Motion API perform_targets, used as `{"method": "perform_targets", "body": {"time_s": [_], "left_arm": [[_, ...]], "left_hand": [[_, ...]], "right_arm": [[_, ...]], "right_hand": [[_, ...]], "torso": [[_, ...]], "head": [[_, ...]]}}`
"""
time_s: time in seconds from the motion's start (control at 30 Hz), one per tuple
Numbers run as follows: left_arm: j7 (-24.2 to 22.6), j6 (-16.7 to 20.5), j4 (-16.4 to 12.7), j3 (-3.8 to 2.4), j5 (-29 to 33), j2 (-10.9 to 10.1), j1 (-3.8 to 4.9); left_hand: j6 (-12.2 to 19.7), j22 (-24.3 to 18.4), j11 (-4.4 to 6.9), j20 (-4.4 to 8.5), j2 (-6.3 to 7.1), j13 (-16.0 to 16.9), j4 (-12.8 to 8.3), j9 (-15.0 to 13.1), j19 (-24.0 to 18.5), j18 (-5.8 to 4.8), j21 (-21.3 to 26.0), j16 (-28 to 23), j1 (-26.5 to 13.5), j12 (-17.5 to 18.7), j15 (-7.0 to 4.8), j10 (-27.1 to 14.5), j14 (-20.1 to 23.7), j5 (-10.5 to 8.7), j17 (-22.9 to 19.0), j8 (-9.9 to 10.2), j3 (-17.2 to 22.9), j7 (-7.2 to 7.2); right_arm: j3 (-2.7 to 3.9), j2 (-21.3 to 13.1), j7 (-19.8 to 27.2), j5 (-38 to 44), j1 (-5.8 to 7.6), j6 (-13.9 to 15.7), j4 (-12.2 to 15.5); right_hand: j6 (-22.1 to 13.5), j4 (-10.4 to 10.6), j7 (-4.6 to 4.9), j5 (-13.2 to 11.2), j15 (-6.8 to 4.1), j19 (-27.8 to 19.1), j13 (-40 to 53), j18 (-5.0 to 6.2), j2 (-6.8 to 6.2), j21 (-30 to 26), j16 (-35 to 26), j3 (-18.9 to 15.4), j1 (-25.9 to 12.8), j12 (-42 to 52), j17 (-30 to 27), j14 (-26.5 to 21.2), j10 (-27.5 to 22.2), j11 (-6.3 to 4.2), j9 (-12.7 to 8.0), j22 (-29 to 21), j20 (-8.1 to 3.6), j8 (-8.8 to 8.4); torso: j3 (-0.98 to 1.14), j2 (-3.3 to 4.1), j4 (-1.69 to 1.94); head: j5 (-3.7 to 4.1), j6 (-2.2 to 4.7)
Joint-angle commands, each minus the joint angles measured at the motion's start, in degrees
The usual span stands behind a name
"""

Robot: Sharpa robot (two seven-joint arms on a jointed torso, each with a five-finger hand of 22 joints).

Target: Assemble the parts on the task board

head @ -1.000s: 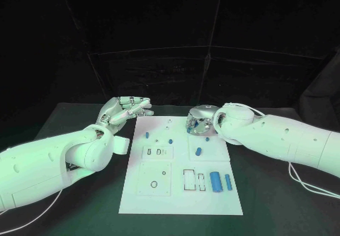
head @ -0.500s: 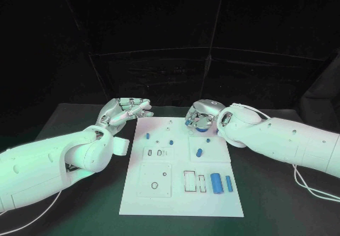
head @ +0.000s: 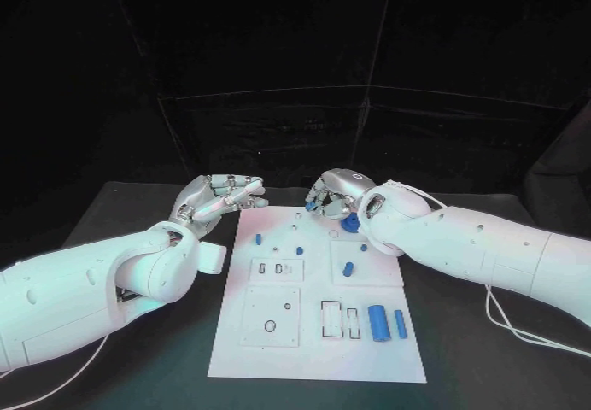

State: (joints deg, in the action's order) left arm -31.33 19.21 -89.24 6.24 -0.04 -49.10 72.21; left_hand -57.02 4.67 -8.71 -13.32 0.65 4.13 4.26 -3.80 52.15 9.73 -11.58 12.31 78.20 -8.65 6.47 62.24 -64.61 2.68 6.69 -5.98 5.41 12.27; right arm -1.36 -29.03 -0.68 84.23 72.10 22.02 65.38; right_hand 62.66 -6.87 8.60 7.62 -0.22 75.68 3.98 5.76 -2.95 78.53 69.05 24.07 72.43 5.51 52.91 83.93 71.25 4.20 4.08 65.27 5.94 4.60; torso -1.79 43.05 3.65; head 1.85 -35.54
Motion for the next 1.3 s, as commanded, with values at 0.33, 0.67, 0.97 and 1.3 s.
{"method": "perform_targets", "body": {"time_s": [0.33, 0.67, 0.97, 1.3], "left_arm": [[0.22, -0.32, -0.11, -0.05, 0.04, 0.20, 0.23], [0.23, -0.41, -0.13, -0.05, 0.04, 0.32, 0.30], [0.32, -0.45, -0.13, -0.06, 0.04, 0.37, 0.33], [0.36, -0.39, -0.10, -0.06, 0.04, 0.41, 0.40]], "left_hand": [[0.00, -0.08, -0.43, -0.13, -0.49, -0.07, -0.30, 0.08, 0.37, 0.84, 0.35, -0.32, -0.28, 0.43, 0.22, 0.01, 0.19, 0.12, 0.05, 0.34, -0.18, 0.29], [0.00, -0.08, -0.43, -0.13, -0.49, -0.07, -0.30, 0.08, 0.37, 0.84, 0.35, -0.32, -0.28, 0.43, 0.22, 0.01, 0.19, 0.12, 0.05, 0.34, -0.18, 0.29], [0.00, -0.12, -0.45, -0.14, -0.49, -0.09, -0.34, 0.08, 0.38, 0.84, 0.41, -0.36, -0.36, 0.50, 0.24, 0.00, 0.20, 0.12, 0.06, 0.38, -0.21, 0.30], [0.09, -0.17, -0.50, -0.16, -0.48, -0.12, -0.41, 0.09, 0.40, 0.84, 0.48, -0.40, -0.42, 0.62, 0.26, -0.09, 0.21, 0.12, 0.06, 0.48, -0.25, 0.36]], "right_arm": [[0.06, 4.09, -3.06, 1.40, 0.21, -4.99, -4.25], [0.05, 5.59, -5.28, 3.03, 0.21, -6.60, -5.62], [0.05, 6.60, -6.94, 4.12, 0.21, -6.81, -6.69], [0.05, 7.02, -7.38, 4.56, 0.21, -6.37, -6.79]], "right_hand": [[0.19, 1.73, -0.09, -1.27, -0.25, 0.21, -0.10, -0.73, -0.18, 0.54, 0.65, -0.26, -1.32, -0.58, 0.36, 0.93, 0.25, 0.04, -0.11, 0.30, -0.18, -0.40], [0.05, 1.89, -0.03, -1.27, -0.23, 0.16, -0.13, -0.72, -0.52, 0.58, 0.78, -0.32, -1.32, -0.77, 0.42, 0.91, 0.13, 0.09, -0.14, 0.31, -0.18, -0.54], [-0.17, 2.10, 0.06, -1.21, -0.17, 0.07, -0.17, -0.71, -0.63, 0.58, 0.74, -0.24, -1.26, -1.02, 0.19, 0.83, -0.10, 0.18, -0.19, 0.28, -0.14, -0.70], [-0.94, 2.59, 0.44, -1.14, 0.13, -0.10, -0.24, -0.71, -1.08, 0.63, 0.85, -0.05, -1.13, -1.64, 0.01, 0.68, -0.95, 0.56, -0.28, 0.27, 0.07, -0.97]], "torso": [[0.00, 0.46, 0.27], [-0.04, 0.52, 0.33], [-0.07, 0.52, 0.26], [-0.11, 0.56, 0.32]], "head": [[0.04, 0.27], [0.00, 0.18], [0.00, 0.19], [-0.37, 0.31]]}}
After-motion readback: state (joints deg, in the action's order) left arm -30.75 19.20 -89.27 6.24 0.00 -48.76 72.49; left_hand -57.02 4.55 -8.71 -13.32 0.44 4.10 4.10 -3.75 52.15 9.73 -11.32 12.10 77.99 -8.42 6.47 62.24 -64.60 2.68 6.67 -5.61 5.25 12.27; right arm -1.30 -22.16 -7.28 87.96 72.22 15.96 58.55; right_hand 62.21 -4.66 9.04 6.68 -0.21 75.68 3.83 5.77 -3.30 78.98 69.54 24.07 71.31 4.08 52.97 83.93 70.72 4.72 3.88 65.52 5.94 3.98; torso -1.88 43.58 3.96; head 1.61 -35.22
